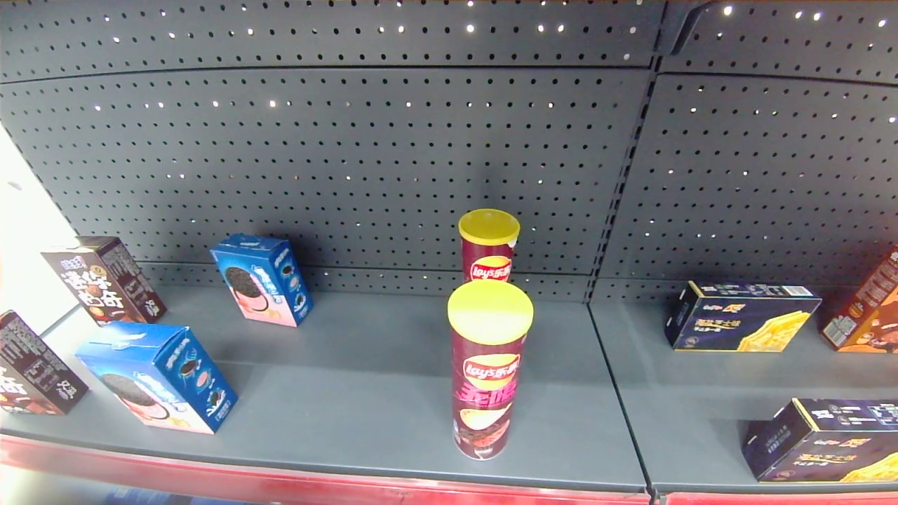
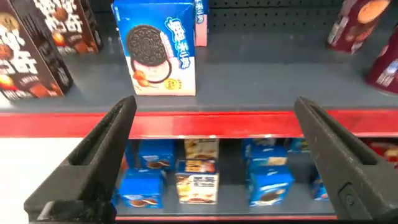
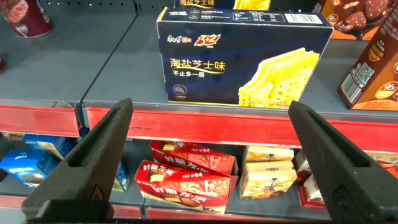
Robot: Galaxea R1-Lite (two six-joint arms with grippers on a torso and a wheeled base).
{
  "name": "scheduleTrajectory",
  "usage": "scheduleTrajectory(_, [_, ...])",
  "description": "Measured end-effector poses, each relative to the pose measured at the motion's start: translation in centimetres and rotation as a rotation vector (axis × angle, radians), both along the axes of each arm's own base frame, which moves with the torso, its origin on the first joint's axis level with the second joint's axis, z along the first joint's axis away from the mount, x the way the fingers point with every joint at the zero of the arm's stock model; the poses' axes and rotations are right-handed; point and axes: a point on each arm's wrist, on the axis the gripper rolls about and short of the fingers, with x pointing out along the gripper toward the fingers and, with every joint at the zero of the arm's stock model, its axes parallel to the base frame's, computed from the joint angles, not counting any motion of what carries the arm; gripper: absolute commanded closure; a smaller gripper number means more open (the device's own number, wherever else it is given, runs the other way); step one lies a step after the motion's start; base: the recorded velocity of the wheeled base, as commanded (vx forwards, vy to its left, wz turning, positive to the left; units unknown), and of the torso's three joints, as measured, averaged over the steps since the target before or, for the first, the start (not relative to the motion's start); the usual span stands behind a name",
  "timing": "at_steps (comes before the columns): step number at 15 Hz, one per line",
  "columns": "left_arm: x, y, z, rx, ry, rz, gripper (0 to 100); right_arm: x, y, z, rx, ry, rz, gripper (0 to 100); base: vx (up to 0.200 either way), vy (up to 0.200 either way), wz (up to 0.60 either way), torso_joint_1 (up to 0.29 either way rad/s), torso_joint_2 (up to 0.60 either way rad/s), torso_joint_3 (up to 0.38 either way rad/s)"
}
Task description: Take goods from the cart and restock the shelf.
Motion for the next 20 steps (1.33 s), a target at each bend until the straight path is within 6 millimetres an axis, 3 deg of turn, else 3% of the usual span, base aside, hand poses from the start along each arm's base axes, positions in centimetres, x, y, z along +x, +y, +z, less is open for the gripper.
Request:
scheduleTrajectory(2, [0.00,-0.06,-0.04,0.030,0.001,-0.026,0,0.00,0.00,0.00,0.000,0.000,0.000,0,0.000,0.000,0.00,0.000,0.00,0.000])
scheduleTrajectory(5, [-0.10,-0.55,-0.12,0.011,0.013,-0.248,0,0.00,0.00,0.00,0.000,0.000,0.000,0,0.000,0.000,0.00,0.000,0.00,0.000])
scheduleTrajectory(6, [-0.10,-0.52,-0.10,0.008,0.014,-0.237,0,0.00,0.00,0.00,0.000,0.000,-0.001,0,0.000,0.000,0.00,0.000,0.00,0.000])
scheduleTrajectory(10, [0.00,0.30,-0.65,0.008,0.068,0.136,0,0.00,0.00,0.00,-0.001,0.000,0.000,0,0.000,0.000,0.00,0.000,0.00,0.000])
scheduleTrajectory(20, [0.01,0.28,-0.69,-0.018,0.070,0.128,0,0.00,0.00,0.00,0.000,0.000,0.000,0,0.000,0.000,0.00,0.000,0.00,0.000])
